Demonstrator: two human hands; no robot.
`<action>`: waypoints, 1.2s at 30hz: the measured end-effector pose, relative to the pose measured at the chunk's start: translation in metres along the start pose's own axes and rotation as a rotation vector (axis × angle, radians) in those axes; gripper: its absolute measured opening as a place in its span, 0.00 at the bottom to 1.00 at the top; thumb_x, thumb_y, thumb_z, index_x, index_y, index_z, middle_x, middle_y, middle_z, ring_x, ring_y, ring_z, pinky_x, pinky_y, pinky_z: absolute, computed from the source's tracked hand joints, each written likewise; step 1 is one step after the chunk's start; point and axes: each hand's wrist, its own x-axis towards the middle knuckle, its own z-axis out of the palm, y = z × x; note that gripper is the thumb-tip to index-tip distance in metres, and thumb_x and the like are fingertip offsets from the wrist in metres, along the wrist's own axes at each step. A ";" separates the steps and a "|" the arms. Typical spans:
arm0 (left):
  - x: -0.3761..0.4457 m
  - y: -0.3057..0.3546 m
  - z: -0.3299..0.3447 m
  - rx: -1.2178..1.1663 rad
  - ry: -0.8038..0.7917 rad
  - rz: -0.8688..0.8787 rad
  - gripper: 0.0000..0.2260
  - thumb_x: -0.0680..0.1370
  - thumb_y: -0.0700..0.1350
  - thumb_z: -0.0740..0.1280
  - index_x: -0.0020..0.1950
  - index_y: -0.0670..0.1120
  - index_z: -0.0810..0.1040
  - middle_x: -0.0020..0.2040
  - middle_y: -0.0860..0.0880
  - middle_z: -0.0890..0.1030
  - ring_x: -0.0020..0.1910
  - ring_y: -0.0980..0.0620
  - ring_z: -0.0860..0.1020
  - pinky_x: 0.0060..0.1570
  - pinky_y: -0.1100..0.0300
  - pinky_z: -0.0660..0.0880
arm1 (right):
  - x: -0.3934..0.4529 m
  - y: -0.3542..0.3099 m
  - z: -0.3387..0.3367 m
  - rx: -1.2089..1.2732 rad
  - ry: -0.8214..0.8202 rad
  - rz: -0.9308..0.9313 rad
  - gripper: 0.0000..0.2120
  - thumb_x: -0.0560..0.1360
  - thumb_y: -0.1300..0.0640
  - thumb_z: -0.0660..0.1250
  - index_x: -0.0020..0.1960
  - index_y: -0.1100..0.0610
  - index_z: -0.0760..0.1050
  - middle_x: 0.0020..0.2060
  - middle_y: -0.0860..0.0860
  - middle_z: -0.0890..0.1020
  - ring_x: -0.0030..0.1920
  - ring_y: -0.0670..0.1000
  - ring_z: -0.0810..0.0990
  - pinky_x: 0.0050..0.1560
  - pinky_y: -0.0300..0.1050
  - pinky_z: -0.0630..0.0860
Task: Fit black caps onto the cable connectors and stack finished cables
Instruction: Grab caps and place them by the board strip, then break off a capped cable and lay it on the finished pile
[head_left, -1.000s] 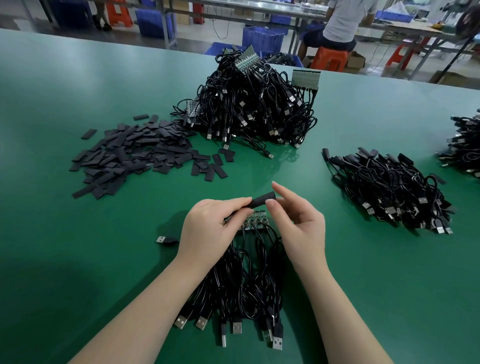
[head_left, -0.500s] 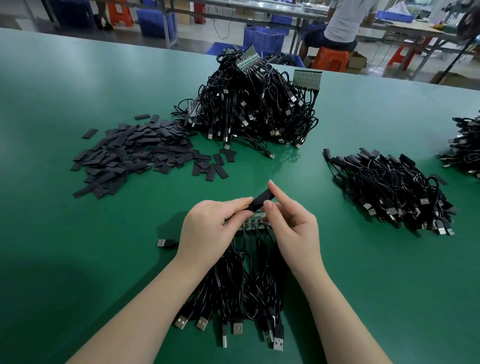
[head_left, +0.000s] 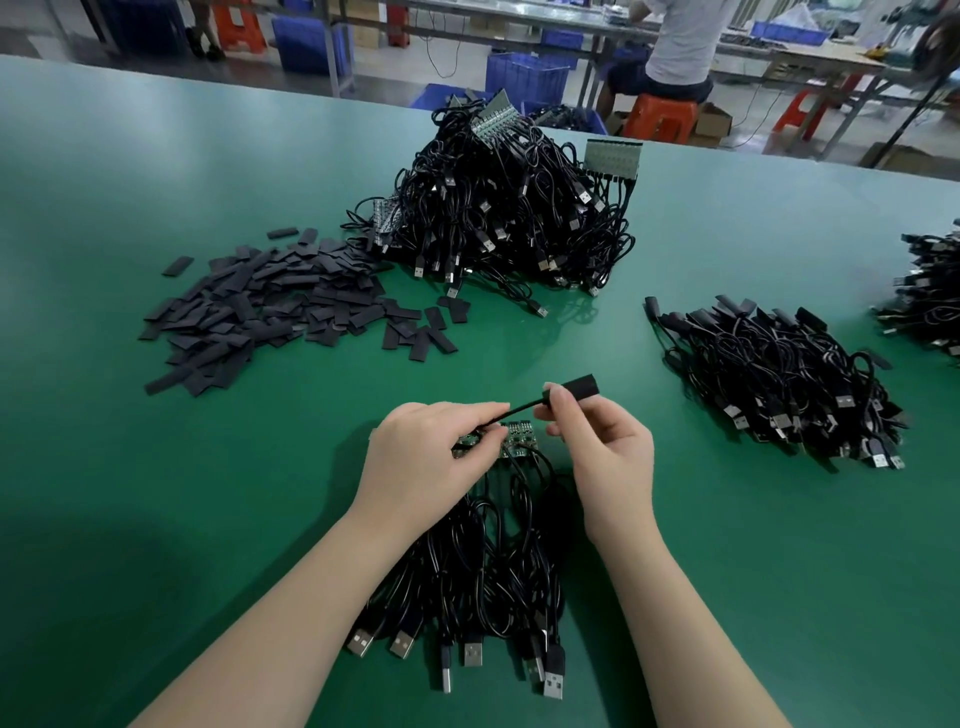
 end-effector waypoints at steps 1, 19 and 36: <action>0.000 0.000 0.000 -0.004 0.004 0.001 0.08 0.75 0.48 0.72 0.54 0.53 0.85 0.47 0.57 0.85 0.43 0.57 0.82 0.47 0.55 0.78 | -0.001 0.000 0.001 -0.006 -0.028 -0.004 0.10 0.76 0.59 0.72 0.37 0.49 0.85 0.39 0.47 0.87 0.40 0.41 0.83 0.43 0.30 0.76; 0.000 -0.012 0.002 -0.055 -0.011 -0.041 0.15 0.75 0.57 0.70 0.61 0.56 0.81 0.55 0.63 0.81 0.55 0.64 0.76 0.58 0.61 0.72 | -0.004 -0.001 0.009 -0.098 -0.183 -0.031 0.10 0.75 0.64 0.71 0.43 0.50 0.85 0.42 0.48 0.87 0.46 0.45 0.85 0.49 0.35 0.78; 0.000 -0.014 0.004 -0.109 0.038 -0.057 0.10 0.79 0.43 0.68 0.59 0.52 0.82 0.53 0.63 0.81 0.55 0.65 0.77 0.60 0.56 0.74 | 0.122 -0.016 -0.076 -1.709 -0.035 -0.064 0.15 0.82 0.56 0.56 0.65 0.59 0.73 0.59 0.60 0.78 0.59 0.62 0.75 0.51 0.52 0.73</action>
